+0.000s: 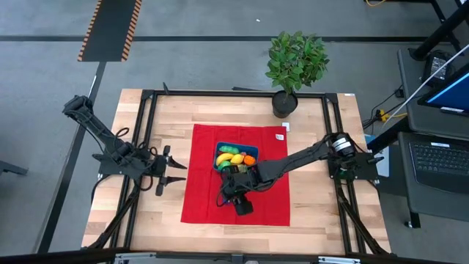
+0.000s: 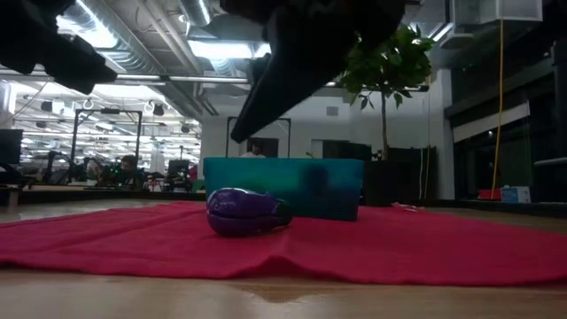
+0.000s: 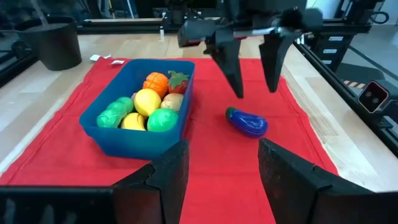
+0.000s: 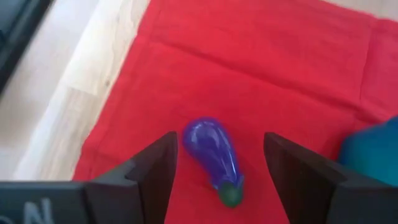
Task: Pick and placing Produce into tupperware
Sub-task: Put the purple eggplant into the blue bin
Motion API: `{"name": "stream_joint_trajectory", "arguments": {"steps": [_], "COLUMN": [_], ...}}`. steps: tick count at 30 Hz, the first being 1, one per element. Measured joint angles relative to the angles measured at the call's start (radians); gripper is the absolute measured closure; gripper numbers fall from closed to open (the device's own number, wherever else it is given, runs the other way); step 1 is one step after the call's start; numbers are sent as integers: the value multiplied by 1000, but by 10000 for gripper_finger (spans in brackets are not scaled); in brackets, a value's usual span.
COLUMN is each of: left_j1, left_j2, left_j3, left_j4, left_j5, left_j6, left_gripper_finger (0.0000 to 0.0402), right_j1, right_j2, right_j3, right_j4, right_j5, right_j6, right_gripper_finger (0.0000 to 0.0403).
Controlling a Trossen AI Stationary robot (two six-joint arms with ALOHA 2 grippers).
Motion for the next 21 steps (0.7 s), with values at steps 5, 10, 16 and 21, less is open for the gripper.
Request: {"name": "stream_joint_trajectory", "arguments": {"steps": [5, 10, 16, 21], "left_j1": [-10, -11, -11, -11], "left_j2": [0, 0, 0, 0], "left_j3": [0, 0, 0, 0], "left_j4": [4, 4, 4, 4], "left_j5": [-5, -5, -5, -5], "left_j6": [0, 1, 1, 1], "left_gripper_finger": [223, 223, 223, 223], "right_j1": [2, 2, 9, 13], "right_j2": [31, 53, 74, 108], "right_j3": [0, 0, 0, 0], "right_j4": [12, 20, 22, 20], "right_j5": [1, 0, 2, 2], "right_j6": [0, -1, 0, -1], "right_gripper_finger": [163, 163, 163, 163]}}
